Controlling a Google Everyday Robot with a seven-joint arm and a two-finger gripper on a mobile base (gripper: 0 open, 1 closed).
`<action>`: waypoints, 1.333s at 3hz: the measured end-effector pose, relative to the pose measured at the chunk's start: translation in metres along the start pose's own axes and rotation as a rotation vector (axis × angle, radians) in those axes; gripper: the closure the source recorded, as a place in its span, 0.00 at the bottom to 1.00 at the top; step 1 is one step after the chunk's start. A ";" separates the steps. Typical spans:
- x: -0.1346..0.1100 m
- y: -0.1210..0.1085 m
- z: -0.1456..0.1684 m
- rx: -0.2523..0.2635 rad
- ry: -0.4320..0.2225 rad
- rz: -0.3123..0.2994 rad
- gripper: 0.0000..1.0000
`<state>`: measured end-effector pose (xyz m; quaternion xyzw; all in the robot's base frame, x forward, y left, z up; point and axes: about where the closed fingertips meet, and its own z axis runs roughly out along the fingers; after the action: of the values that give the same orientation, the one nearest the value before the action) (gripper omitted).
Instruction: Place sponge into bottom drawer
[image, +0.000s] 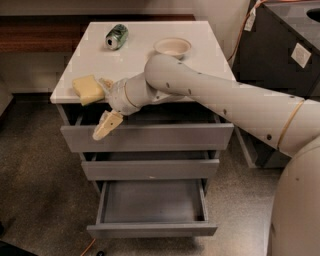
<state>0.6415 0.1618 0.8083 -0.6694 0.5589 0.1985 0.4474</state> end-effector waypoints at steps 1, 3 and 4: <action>0.000 0.000 0.000 0.000 0.000 0.000 0.00; -0.022 0.016 -0.020 0.092 -0.107 0.002 0.00; -0.035 0.028 -0.043 0.136 -0.159 -0.028 0.00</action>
Offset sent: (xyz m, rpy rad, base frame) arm -0.0097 0.0011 0.0161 0.0880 -0.0287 -0.0510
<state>0.5952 0.1474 0.8471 -0.6275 0.5242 0.2065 0.5375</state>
